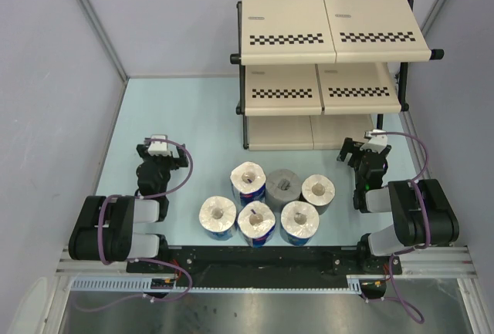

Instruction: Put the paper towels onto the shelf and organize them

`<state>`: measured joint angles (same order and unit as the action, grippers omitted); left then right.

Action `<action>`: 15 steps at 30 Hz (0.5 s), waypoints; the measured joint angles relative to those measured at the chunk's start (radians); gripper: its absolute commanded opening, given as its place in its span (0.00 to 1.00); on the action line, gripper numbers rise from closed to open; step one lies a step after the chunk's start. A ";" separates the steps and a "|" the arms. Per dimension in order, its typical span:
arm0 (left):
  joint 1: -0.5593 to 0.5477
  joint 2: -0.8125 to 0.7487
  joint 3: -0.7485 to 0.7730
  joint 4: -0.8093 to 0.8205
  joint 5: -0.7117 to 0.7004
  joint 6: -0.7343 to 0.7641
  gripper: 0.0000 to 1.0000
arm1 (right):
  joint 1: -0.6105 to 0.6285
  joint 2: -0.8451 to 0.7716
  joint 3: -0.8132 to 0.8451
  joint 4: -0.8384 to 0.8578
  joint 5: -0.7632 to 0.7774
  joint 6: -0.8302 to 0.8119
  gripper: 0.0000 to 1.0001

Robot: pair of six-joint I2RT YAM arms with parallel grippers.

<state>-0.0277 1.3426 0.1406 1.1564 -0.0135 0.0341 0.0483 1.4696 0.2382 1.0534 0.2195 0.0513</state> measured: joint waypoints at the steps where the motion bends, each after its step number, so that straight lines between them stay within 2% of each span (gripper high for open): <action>1: 0.000 0.000 0.000 0.000 0.000 0.000 1.00 | 0.000 0.000 0.000 0.000 0.000 0.000 1.00; 12: 0.000 0.000 0.000 0.000 0.000 0.000 1.00 | -0.001 0.000 0.000 0.000 0.000 0.000 1.00; 15: -0.010 -0.016 0.001 -0.024 -0.061 -0.007 1.00 | -0.002 0.000 0.000 0.000 0.000 0.000 1.00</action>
<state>-0.0372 1.3266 0.1413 1.1328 -0.0746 0.0269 0.0460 1.4696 0.2382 1.0534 0.2199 0.0513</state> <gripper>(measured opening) 0.996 0.994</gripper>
